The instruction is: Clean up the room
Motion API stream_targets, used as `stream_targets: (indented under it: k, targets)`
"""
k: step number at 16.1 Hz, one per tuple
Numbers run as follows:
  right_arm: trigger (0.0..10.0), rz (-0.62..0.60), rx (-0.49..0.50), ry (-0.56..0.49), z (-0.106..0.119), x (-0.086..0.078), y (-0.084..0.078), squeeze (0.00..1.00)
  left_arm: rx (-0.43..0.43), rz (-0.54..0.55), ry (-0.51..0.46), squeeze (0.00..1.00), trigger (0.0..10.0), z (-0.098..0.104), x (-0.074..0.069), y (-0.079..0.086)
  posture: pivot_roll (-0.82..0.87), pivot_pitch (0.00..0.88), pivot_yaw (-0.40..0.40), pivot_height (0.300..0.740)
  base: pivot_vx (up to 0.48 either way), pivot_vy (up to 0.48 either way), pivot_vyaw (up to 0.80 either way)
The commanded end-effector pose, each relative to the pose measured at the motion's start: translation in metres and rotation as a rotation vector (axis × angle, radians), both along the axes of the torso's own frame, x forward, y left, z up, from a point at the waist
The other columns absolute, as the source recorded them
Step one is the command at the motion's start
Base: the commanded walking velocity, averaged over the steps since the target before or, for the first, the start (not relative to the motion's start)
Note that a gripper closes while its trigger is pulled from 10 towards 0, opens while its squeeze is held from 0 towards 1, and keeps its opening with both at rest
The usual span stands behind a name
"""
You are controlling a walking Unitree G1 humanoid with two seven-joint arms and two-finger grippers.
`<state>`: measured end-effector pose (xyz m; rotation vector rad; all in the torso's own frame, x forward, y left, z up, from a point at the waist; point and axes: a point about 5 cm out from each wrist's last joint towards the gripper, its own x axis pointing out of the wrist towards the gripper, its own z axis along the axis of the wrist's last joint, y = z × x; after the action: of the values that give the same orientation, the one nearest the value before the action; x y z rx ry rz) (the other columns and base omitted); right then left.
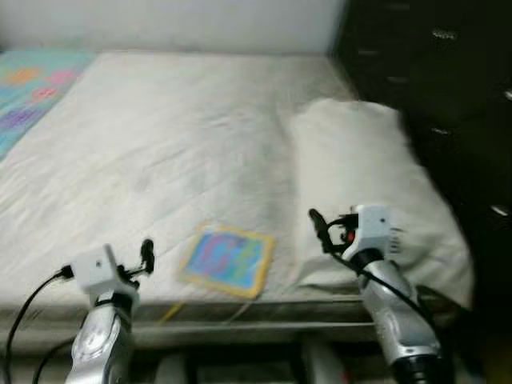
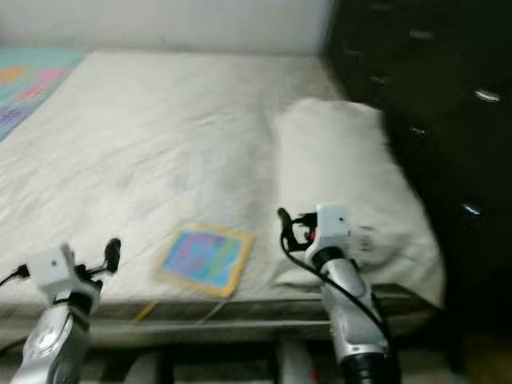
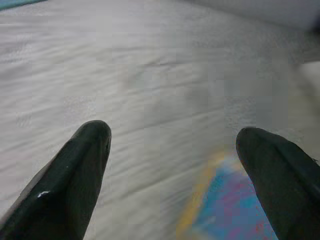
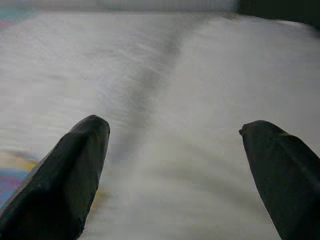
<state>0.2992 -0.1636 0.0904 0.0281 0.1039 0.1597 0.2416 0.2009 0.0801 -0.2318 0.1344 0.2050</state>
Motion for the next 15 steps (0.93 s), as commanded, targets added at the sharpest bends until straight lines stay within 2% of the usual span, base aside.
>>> stream_targets:
  k: [1,4,7,9,11,13,15]
  targets:
    - [10.0,-0.049,-0.028,0.028,-0.007,-0.004,-0.016,0.00,-0.014,-0.031,0.001,0.00,10.0,0.001,0.001,-0.011,-0.09,0.000,-0.034,0.582,0.000,0.000,0.00]
    - [10.0,-0.045,-0.071,0.032,-0.013,-0.006,-0.014,0.00,0.041,-0.051,0.009,0.00,10.0,0.002,-0.004,-0.013,-0.08,0.000,-0.044,0.582,0.000,0.000,0.00]
    - [10.0,-0.036,-0.093,0.045,-0.018,-0.008,-0.012,0.00,0.079,0.018,0.060,0.00,10.0,0.003,-0.013,-0.007,-0.05,0.000,-0.060,0.582,0.000,0.000,0.00]
    - [10.0,-0.025,-0.109,0.063,-0.022,-0.011,-0.011,0.00,0.076,0.135,0.155,0.00,10.0,-0.004,-0.026,0.008,-0.04,0.000,-0.074,0.582,0.000,0.000,0.00]
    - [10.0,-0.016,-0.115,0.097,-0.026,-0.013,-0.014,0.00,0.107,0.239,0.233,0.00,10.0,-0.013,-0.046,0.031,-0.02,0.000,-0.095,0.582,0.000,0.000,0.00]
    - [10.0,-0.026,-0.135,0.126,-0.029,-0.013,-0.022,0.00,0.085,0.322,0.297,0.00,10.0,-0.020,-0.057,0.049,-0.01,0.000,-0.104,0.582,0.000,0.000,0.00]
    - [10.0,-0.044,-0.158,0.136,-0.029,-0.012,-0.032,0.00,0.089,0.373,0.359,0.00,10.0,-0.026,-0.063,0.067,-0.01,0.000,-0.109,0.582,0.000,0.000,0.00]
